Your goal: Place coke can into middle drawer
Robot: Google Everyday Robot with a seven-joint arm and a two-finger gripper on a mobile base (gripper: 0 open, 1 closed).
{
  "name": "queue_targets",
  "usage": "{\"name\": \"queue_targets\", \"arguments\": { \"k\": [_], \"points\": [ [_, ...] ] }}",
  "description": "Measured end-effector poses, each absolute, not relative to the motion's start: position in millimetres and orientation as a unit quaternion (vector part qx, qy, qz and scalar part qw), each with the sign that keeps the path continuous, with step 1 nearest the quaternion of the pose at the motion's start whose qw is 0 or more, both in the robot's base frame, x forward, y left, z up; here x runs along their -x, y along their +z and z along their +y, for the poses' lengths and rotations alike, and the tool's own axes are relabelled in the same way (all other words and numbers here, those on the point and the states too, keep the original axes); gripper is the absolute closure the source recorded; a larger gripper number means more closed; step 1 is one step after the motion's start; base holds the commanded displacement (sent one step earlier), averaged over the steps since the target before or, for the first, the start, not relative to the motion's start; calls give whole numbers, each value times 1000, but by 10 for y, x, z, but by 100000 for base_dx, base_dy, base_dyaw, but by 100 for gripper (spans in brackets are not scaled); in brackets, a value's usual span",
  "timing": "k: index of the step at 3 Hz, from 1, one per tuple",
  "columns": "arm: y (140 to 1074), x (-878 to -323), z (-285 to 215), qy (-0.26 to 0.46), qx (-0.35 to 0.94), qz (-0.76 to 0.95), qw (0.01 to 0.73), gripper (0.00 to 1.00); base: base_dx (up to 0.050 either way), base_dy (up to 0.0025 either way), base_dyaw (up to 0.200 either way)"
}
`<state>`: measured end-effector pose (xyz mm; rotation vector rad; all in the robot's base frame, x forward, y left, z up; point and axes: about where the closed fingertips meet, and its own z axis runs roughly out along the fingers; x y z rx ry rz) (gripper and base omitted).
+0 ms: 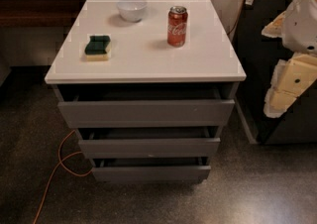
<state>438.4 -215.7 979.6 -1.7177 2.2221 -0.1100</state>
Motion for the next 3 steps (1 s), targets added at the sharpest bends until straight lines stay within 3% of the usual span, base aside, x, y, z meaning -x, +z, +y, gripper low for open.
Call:
{"name": "queue_targets", "arguments": {
  "k": [3],
  "points": [
    [9388,-4427,-1908,-23,620,765,172,0,0,0,0]
  ]
}}
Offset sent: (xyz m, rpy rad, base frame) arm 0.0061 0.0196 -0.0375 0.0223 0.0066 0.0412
